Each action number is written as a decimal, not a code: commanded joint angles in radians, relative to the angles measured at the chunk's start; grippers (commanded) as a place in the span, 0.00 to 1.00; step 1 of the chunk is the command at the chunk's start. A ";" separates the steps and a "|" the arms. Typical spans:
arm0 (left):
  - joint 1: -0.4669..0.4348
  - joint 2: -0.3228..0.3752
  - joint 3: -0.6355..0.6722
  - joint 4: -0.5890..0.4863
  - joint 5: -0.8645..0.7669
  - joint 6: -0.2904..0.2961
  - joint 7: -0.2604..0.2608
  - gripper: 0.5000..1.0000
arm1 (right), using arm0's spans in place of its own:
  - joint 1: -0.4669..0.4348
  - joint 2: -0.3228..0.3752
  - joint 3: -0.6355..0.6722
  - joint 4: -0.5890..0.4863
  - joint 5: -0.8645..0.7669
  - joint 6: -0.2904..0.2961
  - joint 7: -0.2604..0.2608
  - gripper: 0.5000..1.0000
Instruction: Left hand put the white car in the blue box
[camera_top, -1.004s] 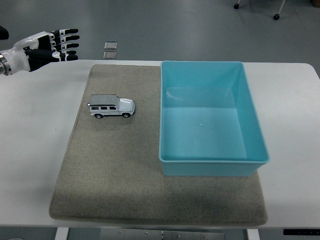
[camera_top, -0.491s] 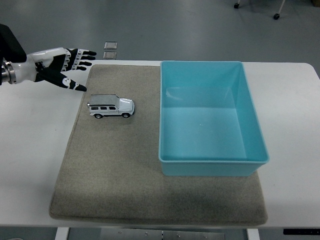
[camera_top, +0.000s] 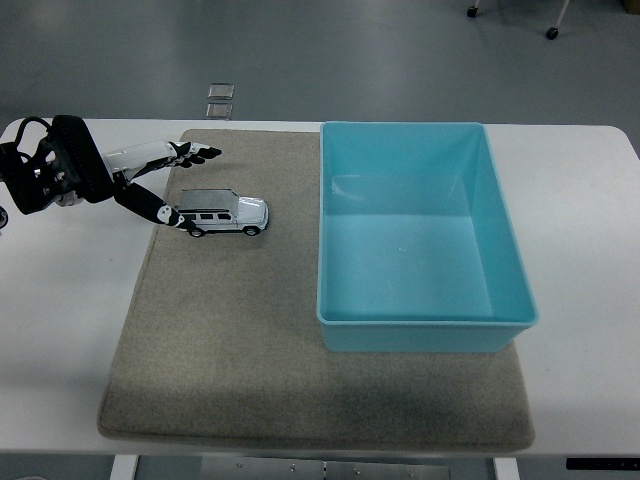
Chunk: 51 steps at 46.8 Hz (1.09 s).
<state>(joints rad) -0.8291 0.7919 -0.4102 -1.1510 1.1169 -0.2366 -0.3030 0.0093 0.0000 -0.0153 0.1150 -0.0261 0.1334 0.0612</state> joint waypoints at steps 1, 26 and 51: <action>-0.002 -0.029 0.033 0.005 0.047 0.042 0.001 0.99 | 0.000 0.000 0.000 0.000 0.000 0.000 0.000 0.87; -0.021 -0.082 0.076 0.039 0.245 0.152 0.001 0.76 | 0.000 0.000 0.000 0.000 0.000 0.000 0.000 0.87; -0.044 -0.082 0.077 0.039 0.254 0.141 0.001 0.00 | 0.000 0.000 0.000 0.000 0.000 0.000 0.000 0.87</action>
<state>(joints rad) -0.8726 0.7080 -0.3330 -1.1122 1.3708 -0.0932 -0.3007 0.0092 0.0000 -0.0151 0.1150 -0.0261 0.1334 0.0613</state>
